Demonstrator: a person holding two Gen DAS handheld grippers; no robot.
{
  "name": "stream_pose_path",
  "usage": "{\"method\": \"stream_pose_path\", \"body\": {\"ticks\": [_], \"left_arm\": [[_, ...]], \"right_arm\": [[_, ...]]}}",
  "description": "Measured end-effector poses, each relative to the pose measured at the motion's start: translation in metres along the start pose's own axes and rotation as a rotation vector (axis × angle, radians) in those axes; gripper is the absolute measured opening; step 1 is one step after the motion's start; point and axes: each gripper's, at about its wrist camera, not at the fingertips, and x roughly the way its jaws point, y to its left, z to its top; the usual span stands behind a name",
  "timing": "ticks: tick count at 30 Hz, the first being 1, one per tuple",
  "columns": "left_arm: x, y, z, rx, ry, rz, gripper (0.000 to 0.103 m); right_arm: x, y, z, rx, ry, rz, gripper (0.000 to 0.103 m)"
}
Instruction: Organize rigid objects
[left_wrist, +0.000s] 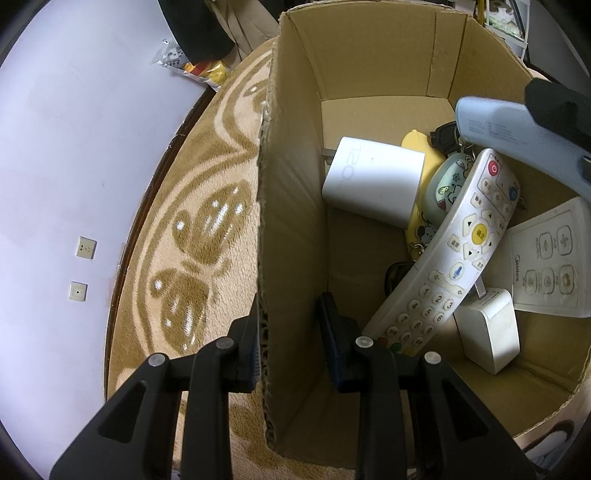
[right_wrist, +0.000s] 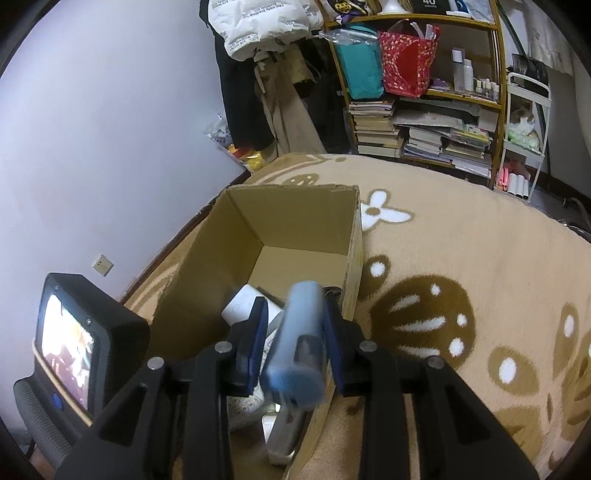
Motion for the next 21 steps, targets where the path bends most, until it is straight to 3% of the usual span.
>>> {"method": "stream_pose_path", "body": {"ticks": [3, 7, 10, 21], "left_arm": [[-0.001, 0.0, 0.0, -0.002, -0.005, -0.004, 0.027], [-0.004, -0.002, 0.0, 0.0, -0.013, -0.002, 0.027], [-0.004, -0.004, 0.0, -0.003, -0.01, -0.009, 0.027], [-0.029, 0.001, 0.0, -0.041, -0.082, -0.077, 0.027]], "right_arm": [[-0.009, -0.001, 0.002, -0.001, -0.013, 0.01, 0.036], [-0.019, -0.004, -0.001, 0.006, -0.025, -0.001, 0.049], [-0.024, -0.008, -0.003, -0.001, -0.012, -0.016, 0.053], [-0.05, -0.021, -0.011, -0.004, -0.024, -0.073, 0.074]]}}
